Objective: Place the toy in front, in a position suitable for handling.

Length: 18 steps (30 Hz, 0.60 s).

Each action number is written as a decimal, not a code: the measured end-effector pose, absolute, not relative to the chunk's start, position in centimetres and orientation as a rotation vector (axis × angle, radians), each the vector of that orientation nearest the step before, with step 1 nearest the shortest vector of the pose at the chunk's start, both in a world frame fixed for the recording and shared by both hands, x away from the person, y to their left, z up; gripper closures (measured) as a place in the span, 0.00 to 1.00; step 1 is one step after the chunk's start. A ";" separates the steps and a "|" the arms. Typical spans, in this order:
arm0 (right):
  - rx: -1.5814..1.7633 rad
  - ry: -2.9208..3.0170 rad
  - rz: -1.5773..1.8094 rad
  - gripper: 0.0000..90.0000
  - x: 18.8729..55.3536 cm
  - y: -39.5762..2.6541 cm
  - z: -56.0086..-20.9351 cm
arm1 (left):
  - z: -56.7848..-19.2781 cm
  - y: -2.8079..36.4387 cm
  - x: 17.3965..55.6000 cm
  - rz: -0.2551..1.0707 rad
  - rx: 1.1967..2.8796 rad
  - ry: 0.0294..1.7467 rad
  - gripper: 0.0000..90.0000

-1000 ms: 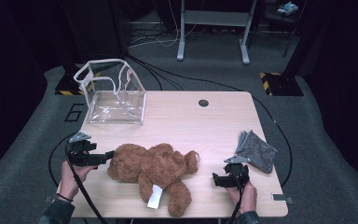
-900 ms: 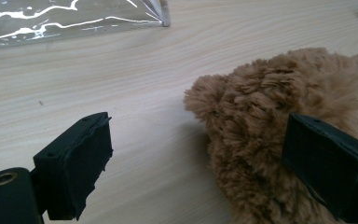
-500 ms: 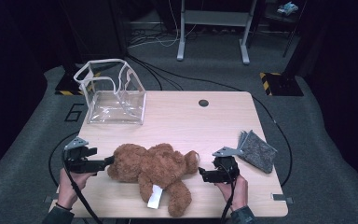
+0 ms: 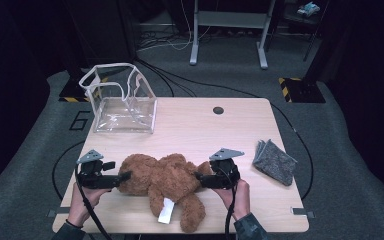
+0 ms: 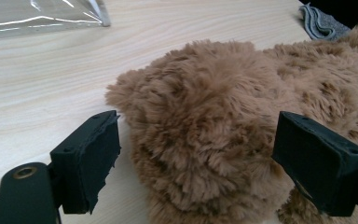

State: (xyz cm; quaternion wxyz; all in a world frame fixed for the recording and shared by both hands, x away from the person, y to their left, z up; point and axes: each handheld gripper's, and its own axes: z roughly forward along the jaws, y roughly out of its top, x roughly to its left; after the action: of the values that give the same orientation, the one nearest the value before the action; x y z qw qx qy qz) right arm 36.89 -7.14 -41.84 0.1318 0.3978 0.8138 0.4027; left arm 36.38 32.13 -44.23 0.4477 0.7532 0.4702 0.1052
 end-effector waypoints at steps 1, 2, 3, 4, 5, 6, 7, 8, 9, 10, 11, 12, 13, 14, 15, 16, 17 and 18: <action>1.153 2.367 1.175 0.37 37.0 -6.9 -41.7 | -44.3 31.9 36.4 0.264 1.871 1.160 0.17; 1.147 2.370 1.184 0.39 37.2 -6.6 -41.7 | -44.3 31.8 36.5 0.264 1.879 1.153 0.17; 1.141 2.379 1.188 0.40 37.3 -6.4 -41.6 | -44.4 31.5 36.5 0.262 1.882 1.147 0.17; 1.136 2.381 1.192 0.41 37.4 -6.1 -41.6 | -44.4 31.3 36.6 0.258 1.893 1.143 0.18; 1.134 2.386 1.193 0.43 37.4 -5.9 -41.6 | -44.5 31.2 36.6 0.262 1.896 1.140 0.21; 1.131 2.393 1.194 0.43 37.5 -5.7 -41.6 | -44.6 30.9 36.7 0.261 1.898 1.135 0.22; 1.125 2.404 1.198 0.45 37.7 -5.4 -41.7 | -44.6 30.8 36.7 0.255 1.905 1.138 0.25; 1.126 2.408 1.194 0.47 37.7 -5.3 -41.8 | -44.7 30.7 36.7 0.257 1.908 1.128 0.25; 1.118 2.422 1.192 0.48 37.9 -5.1 -41.9 | -44.8 30.6 36.7 0.265 1.901 1.131 0.27; 1.122 2.428 1.193 0.49 37.9 -5.0 -42.0 | -44.8 30.6 36.7 0.257 1.904 1.135 0.28; 1.124 2.430 1.191 0.52 38.0 -4.9 -42.1 | -44.9 30.6 36.7 0.255 1.899 1.136 0.29; 1.112 2.442 1.189 0.54 38.1 -4.8 -42.3 | -45.1 30.5 36.6 0.259 1.896 1.136 0.31; 1.116 2.456 1.196 0.57 38.2 -4.7 -42.5 | -45.2 30.5 36.6 0.261 1.895 1.135 0.33; 1.117 2.458 1.199 0.60 38.3 -4.6 -42.5 | -45.3 30.5 36.6 0.269 1.890 1.137 0.35; 1.118 2.470 1.206 0.62 38.3 -4.6 -42.6 | -45.4 30.5 36.5 0.261 1.898 1.136 0.37; 1.116 2.475 1.217 0.65 38.4 -4.5 -42.7 | -45.4 30.5 36.5 0.263 1.898 1.135 0.39; 1.112 2.479 1.224 0.69 38.5 -4.5 -42.9 | -45.5 30.5 36.5 0.273 1.886 1.137 0.42; 1.116 2.489 1.226 0.72 38.5 -4.4 -43.0 | -45.5 30.5 36.5 0.267 1.894 1.134 0.45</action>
State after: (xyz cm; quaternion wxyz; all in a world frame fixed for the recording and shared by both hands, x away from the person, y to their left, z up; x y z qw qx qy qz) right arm 38.48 -4.40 -43.02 0.0754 0.3720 0.8299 0.4088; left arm 36.46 30.50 -45.54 0.4432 0.7635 0.4572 0.1077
